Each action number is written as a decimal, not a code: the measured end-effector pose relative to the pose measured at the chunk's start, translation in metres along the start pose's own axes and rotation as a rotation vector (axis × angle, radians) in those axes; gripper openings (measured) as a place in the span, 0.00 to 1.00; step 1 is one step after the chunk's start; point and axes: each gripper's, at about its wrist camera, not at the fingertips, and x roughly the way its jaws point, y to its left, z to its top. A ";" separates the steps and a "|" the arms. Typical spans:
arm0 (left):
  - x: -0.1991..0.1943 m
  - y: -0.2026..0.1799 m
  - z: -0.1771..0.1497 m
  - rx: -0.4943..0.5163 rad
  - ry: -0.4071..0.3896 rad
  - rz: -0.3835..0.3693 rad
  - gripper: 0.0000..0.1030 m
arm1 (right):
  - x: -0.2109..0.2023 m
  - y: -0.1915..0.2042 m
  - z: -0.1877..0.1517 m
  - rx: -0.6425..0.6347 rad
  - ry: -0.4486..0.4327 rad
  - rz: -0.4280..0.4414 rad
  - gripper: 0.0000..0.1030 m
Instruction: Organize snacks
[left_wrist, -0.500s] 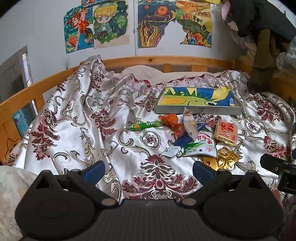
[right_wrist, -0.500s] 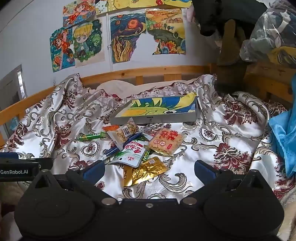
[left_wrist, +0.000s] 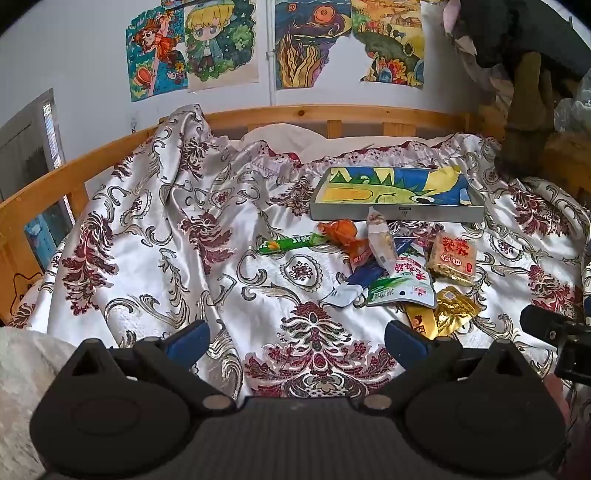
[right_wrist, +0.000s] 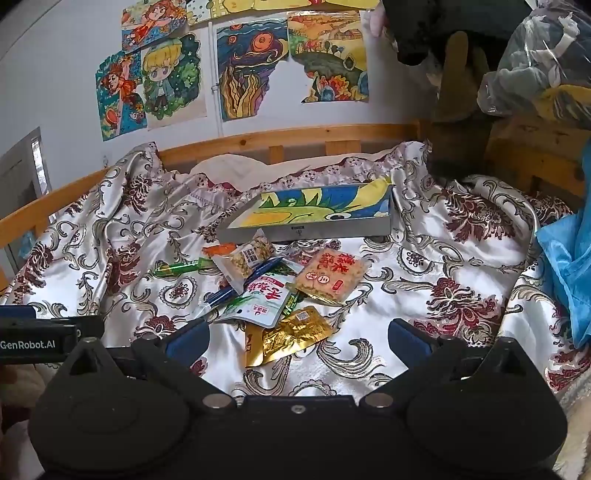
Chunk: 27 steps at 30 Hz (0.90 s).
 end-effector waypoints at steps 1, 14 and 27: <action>0.000 0.000 0.000 0.000 0.000 -0.001 1.00 | 0.000 -0.001 0.002 -0.001 0.003 0.002 0.99; 0.000 0.000 0.001 0.000 0.004 0.001 1.00 | 0.000 0.000 0.001 -0.002 0.006 0.000 0.99; 0.006 0.001 -0.008 0.002 0.008 0.002 1.00 | 0.001 0.000 0.000 -0.001 0.007 0.000 0.99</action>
